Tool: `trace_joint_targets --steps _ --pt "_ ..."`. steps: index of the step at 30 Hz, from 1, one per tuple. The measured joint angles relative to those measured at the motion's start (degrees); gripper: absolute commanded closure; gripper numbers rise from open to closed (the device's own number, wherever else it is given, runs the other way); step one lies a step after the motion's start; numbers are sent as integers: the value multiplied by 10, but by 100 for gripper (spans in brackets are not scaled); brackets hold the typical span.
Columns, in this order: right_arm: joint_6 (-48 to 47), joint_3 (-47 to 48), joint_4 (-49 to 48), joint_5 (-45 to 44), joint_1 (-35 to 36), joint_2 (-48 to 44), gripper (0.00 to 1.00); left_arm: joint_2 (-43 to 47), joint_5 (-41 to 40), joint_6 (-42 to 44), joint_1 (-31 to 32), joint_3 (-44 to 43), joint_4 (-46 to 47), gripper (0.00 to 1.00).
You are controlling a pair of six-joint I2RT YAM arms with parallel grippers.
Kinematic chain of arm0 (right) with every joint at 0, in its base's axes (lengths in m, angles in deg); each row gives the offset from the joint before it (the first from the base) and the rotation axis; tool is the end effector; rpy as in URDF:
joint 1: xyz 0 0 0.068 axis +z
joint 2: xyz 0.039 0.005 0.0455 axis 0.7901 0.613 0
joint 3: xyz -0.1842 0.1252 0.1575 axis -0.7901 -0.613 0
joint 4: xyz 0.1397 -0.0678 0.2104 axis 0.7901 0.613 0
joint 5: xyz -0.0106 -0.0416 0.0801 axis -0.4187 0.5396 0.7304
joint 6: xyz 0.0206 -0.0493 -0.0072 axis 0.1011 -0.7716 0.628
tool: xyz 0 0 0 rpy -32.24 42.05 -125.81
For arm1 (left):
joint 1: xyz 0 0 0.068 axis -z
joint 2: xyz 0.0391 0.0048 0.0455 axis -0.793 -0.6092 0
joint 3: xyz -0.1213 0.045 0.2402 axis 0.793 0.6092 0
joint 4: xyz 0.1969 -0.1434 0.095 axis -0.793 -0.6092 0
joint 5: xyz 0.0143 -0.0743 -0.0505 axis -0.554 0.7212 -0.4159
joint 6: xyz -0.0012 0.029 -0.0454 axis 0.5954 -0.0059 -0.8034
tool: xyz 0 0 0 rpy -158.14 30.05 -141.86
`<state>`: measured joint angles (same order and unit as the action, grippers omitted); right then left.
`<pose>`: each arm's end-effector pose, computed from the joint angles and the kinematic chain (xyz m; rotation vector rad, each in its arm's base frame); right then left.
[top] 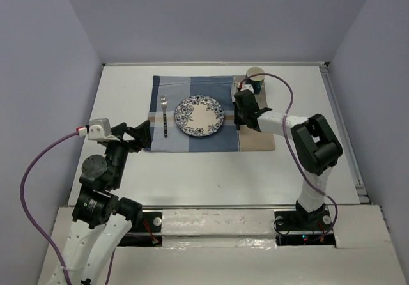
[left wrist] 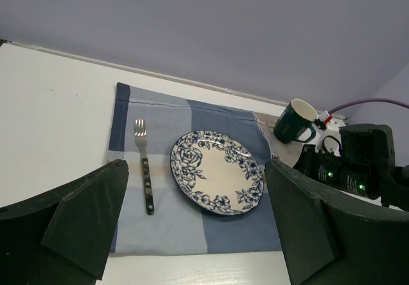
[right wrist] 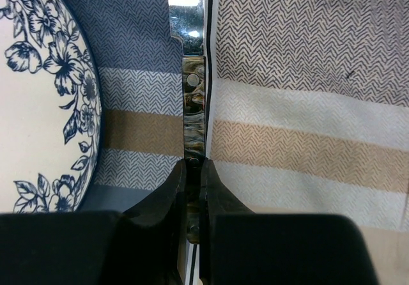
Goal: Set the dinner table for one person
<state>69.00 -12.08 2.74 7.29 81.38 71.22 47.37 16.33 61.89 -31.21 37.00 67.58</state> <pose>0.3585 0.1892 0.1773 -0.0805 2.2866 0.1083 0.0847 -0.0252 0.3547 -0.1166 1.3639 -0.4182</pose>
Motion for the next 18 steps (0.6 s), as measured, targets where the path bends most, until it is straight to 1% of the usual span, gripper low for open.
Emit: trace_joint_targets --steps 5,10,11,12,15,18 --pt "13 9 2 3 -6 28 100 0 3 0 0 0 0 1" --pt "33 18 17 -2 -7 30 100 0 4 0 0 0 0 1" --pt "35 21 21 -4 -7 31 97 0 4 0 0 0 0 1" --pt "38 23 25 -6 -7 32 89 0 5 0 0 0 0 1" --pt "47 31 37 -14 -7 36 73 0 5 0 0 0 0 1" --pt "52 36 45 -18 -7 38 66 0 5 0 0 0 1 1"
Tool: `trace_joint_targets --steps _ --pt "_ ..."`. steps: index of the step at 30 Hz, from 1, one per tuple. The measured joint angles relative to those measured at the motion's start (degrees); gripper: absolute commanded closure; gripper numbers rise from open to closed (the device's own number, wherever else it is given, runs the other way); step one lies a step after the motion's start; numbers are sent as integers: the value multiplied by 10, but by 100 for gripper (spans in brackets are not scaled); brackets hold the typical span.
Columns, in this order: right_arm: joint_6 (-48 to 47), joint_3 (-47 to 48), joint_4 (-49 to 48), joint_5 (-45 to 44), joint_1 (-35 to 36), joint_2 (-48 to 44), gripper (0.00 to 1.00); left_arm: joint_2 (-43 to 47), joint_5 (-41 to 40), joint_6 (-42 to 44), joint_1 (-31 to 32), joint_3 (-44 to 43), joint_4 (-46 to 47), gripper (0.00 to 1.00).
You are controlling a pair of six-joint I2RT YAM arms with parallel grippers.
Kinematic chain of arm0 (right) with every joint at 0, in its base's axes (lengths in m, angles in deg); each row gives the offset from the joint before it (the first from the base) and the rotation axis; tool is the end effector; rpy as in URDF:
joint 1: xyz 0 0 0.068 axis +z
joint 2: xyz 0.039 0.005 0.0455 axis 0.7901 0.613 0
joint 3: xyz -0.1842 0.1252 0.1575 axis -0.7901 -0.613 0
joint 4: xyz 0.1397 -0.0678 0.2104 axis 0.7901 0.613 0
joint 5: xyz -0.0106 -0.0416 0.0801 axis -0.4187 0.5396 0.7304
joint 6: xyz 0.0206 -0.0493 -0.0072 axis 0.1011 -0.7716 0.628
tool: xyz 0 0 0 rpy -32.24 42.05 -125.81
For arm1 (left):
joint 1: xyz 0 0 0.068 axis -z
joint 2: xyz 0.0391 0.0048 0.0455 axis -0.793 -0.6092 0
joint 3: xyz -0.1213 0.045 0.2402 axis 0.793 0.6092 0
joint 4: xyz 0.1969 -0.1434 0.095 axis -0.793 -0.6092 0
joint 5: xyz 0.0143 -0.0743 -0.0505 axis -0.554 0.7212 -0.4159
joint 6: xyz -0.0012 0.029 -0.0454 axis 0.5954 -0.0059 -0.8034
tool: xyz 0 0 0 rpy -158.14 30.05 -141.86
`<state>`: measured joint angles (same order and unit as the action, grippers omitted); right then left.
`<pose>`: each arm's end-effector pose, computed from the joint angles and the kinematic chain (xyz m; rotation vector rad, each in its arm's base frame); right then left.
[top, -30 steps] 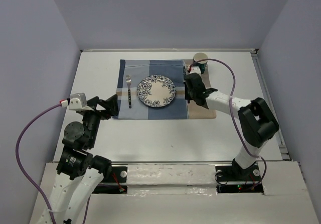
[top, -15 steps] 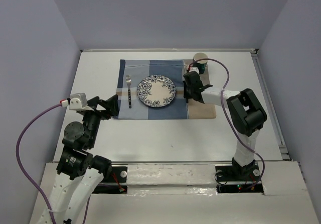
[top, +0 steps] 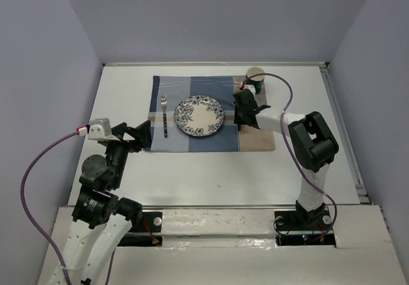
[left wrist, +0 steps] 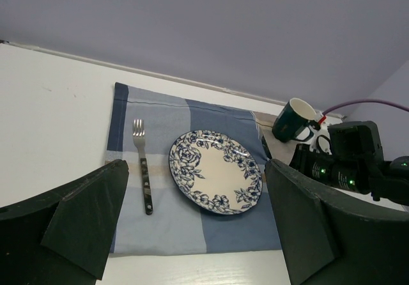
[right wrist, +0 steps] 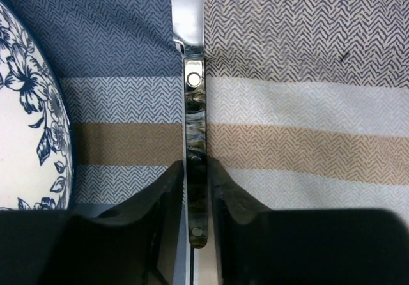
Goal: Set the dinner table for one person
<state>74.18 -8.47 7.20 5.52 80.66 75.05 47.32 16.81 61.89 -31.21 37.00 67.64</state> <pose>0.3699 0.1884 0.1645 0.0371 2.3529 0.0705 0.0849 -0.0256 0.3548 -0.1095 1.3643 -0.4240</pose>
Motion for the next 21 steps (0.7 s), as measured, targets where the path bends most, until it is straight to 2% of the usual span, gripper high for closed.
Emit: trace_joint_targets --steps 3,4,7,11,16,18,20,21 --pt "0 3 8 0 0 0 63 0 0 0 0 0 0 1" --pt "0 4 9 1 0 0 57 0 0 0 0 0 1 1" --pt "-2 5 20 9 0 -9 57 -1 0 0 0 0 2 1" --pt "-8 3 39 36 0 -68 56 -1 0 0 0 0 3 1" --pt "-12 -26 43 75 0 -220 55 -1 3 0 -10 0 3 1" --pt "-16 -60 43 97 0 -324 55 -1 4 0 -17 0 4 1" --pt "-19 -87 41 117 0 -411 52 -1 5 1 -24 0 4 1" --pt "-22 -105 38 131 0 -455 48 -1 4 2 -26 0 4 1"
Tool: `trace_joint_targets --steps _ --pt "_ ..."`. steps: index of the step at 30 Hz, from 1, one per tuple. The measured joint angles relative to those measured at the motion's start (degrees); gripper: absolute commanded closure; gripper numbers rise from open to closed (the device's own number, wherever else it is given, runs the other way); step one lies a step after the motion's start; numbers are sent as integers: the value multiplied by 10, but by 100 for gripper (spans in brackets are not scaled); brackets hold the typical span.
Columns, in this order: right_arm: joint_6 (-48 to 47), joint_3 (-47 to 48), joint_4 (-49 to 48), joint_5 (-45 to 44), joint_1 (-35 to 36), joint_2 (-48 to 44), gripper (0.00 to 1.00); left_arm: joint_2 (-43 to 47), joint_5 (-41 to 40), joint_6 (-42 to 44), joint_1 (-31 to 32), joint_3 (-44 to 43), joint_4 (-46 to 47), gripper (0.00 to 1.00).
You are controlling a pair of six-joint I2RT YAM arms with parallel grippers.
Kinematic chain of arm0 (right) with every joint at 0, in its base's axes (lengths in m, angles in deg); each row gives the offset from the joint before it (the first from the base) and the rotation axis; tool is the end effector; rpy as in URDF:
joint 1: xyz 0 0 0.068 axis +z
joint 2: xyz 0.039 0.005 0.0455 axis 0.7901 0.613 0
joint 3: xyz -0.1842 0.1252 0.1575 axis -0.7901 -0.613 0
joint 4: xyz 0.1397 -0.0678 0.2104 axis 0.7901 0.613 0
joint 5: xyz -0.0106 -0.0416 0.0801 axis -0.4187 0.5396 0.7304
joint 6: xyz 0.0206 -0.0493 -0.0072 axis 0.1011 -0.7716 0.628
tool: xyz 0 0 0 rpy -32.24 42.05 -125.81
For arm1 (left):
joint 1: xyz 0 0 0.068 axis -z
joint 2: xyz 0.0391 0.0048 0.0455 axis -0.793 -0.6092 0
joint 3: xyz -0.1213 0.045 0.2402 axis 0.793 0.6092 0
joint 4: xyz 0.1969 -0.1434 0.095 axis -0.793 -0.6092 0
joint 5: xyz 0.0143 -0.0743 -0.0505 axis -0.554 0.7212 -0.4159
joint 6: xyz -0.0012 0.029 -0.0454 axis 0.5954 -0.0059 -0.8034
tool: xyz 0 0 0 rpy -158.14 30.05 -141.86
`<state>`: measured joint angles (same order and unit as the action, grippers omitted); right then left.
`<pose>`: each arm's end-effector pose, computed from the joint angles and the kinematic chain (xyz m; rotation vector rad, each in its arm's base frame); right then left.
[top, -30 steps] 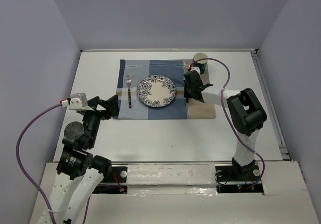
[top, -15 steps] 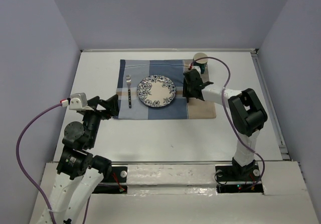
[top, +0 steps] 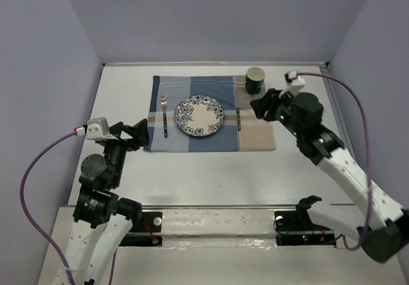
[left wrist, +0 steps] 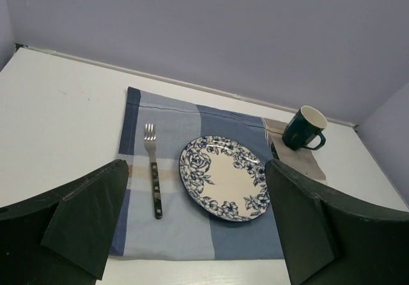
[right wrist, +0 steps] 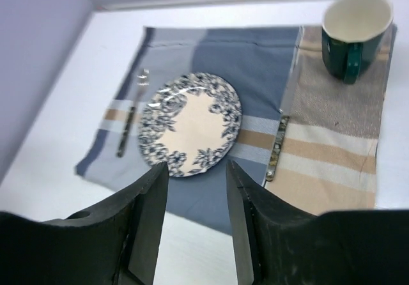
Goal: Set the dinner table for one person
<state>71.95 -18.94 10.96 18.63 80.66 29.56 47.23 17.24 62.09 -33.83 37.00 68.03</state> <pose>0.2371 0.1255 0.3593 -0.0645 1.8880 0.5255 0.0861 -0.0220 0.3554 -0.1321 1.3547 -0.3890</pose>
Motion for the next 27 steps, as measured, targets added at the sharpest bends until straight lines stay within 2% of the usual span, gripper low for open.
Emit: trace_joint_targets --steps 2,3,5,11,23,27 --pt "-7 -38 -5 28 0 -106 39 -3 1 2 -2 0 1 1" --pt "-8 -49 -7 37 0 -144 19 -6 3 3 -3 0 3 1" --pt "-16 -67 -12 51 0 -228 1 -14 14 5 -5 0 4 1" --pt "-16 -113 -16 37 0 -378 0 1 50 8 -10 1 12 1" --pt "-20 -135 28 -94 0 -539 0 42 90 8 -11 -49 11 1" --pt "-20 -151 34 -106 0 -547 0 52 106 6 -11 -49 -2 1"
